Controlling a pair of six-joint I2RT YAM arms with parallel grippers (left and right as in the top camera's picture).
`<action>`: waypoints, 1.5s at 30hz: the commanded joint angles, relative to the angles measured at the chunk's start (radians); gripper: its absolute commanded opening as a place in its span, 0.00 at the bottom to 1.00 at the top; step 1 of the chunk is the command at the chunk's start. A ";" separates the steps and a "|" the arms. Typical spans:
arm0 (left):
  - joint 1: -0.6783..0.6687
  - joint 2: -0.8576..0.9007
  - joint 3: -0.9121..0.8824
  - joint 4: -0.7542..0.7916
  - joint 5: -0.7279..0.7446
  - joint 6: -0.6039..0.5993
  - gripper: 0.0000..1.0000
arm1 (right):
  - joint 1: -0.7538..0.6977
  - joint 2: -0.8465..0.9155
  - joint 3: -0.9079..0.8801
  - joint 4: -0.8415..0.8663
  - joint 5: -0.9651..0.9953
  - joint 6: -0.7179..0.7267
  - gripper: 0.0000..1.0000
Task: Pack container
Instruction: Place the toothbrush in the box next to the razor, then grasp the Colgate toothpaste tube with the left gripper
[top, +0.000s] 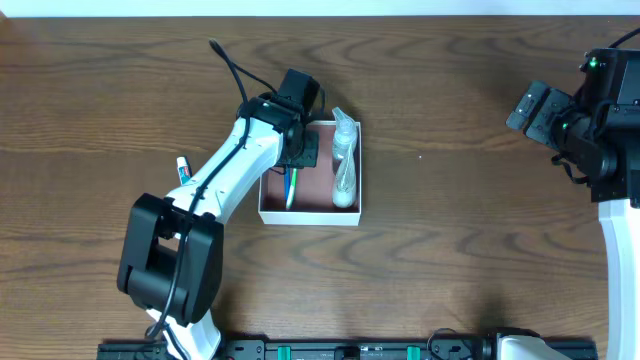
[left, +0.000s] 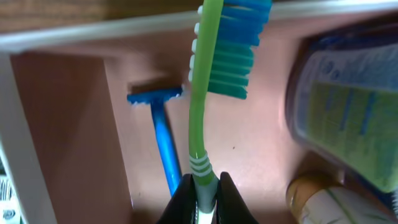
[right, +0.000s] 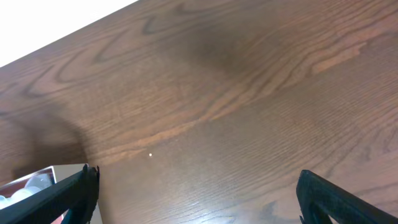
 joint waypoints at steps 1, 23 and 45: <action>0.000 -0.002 -0.005 -0.014 -0.048 -0.020 0.07 | -0.006 0.002 0.000 0.000 0.000 0.001 0.99; 0.001 -0.107 0.098 -0.118 -0.064 -0.020 0.38 | -0.006 0.002 0.000 0.000 0.000 0.001 0.99; 0.478 -0.208 -0.077 -0.256 -0.050 0.086 0.72 | -0.006 0.002 0.000 0.000 0.000 0.001 0.99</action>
